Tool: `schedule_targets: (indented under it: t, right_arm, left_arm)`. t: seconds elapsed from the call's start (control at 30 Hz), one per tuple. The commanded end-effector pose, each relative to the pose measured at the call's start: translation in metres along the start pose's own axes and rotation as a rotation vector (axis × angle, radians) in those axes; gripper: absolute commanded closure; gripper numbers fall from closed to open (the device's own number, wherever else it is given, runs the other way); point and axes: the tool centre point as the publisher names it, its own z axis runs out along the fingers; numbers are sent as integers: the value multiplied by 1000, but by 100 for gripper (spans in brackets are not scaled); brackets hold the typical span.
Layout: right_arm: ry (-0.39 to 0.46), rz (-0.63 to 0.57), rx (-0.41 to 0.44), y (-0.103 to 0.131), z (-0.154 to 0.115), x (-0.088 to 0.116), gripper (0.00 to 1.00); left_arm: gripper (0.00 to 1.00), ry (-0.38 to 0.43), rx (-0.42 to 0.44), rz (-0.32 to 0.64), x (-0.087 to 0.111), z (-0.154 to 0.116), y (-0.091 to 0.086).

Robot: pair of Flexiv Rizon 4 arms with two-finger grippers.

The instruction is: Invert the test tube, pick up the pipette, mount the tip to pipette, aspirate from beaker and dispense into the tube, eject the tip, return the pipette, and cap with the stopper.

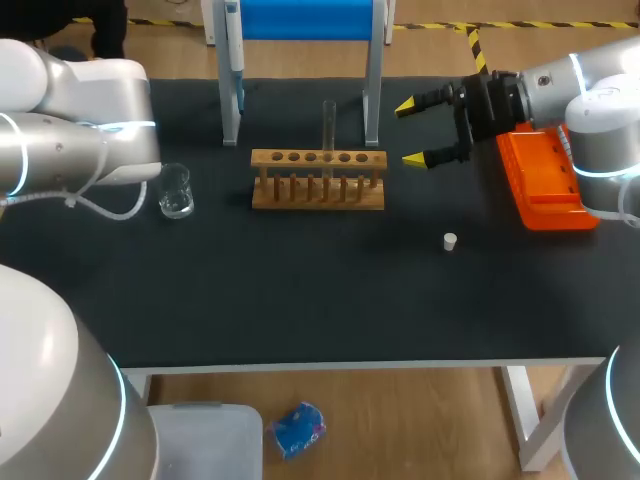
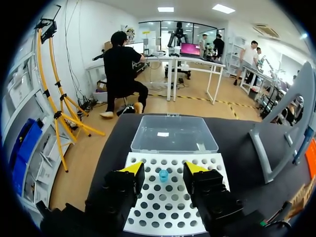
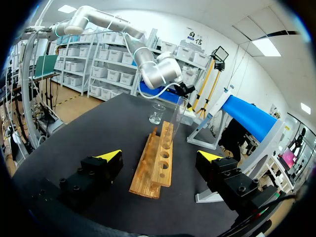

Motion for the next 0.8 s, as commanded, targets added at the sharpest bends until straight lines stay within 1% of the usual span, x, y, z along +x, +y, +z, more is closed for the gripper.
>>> schedule_targets:
  t: [0.03, 0.07, 0.3, 0.33, 0.43, 0.5, 0.53, 0.57, 0.8]
  right_arm:
    - [1, -1, 1, 0, 0, 0, 0]
    - [1, -1, 1, 0, 0, 0, 0]
    - [1, -1, 1, 0, 0, 0, 0]
    - [1, -1, 1, 0, 0, 0, 0]
    - [1, -1, 1, 0, 0, 0, 0]
    - [1, -1, 1, 0, 0, 0, 0]
    - [1, -1, 1, 0, 0, 0, 0]
    - [1, -1, 1, 0, 0, 0, 0]
    - [1, -1, 1, 0, 0, 0, 0]
  left_arm:
    - [60, -3, 2, -4, 0, 0, 0]
    - [62, -5, 2, -5, 0, 0, 0]
    - [73, -6, -3, -3, -1, 0, 0]
    - [77, -6, -5, 2, 0, 1, 1]
    - [84, -7, -9, 8, 0, 2, 2]
    - [95, -7, -10, 10, 0, 2, 2]
    - [96, -7, -10, 11, 0, 2, 2]
    - [100, -6, -10, 12, 1, 2, 2]
    - [100, -7, -9, 18, 1, 3, 1]
